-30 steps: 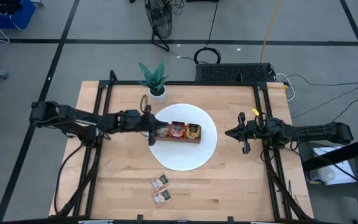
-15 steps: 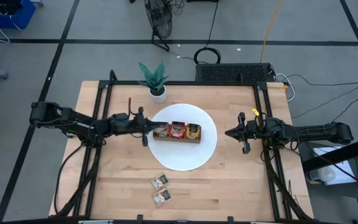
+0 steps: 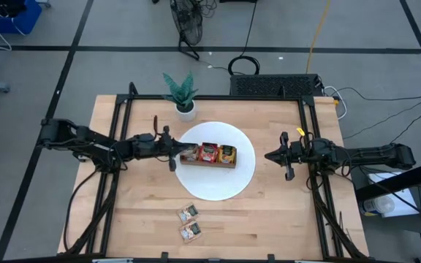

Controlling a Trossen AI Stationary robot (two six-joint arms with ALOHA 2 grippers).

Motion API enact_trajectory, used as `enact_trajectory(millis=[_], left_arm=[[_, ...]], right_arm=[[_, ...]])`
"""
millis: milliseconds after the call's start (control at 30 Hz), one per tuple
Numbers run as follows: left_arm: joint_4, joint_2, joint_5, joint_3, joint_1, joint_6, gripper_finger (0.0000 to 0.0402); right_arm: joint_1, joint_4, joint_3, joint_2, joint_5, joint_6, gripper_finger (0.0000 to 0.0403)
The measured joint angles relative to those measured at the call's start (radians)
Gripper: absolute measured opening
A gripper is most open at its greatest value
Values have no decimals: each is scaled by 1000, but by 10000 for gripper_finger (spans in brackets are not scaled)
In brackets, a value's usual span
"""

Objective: Pick & Place Tea
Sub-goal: Put the brown tea bag into the left section of the wooden organizer

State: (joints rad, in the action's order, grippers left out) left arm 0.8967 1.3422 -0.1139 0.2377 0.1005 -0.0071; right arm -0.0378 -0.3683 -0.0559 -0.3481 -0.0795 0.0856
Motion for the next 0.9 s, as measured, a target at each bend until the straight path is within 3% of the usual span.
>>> enact_trajectory(millis=[667, 900], left_arm=[[315, 296, -12, 5, -4, 33, 2], [330, 314, -18, 5, -4, 34, 4]], right_arm=[[0, 0, 0, 0, 0, 0, 4], [0, 0, 0, 0, 0, 0, 4]])
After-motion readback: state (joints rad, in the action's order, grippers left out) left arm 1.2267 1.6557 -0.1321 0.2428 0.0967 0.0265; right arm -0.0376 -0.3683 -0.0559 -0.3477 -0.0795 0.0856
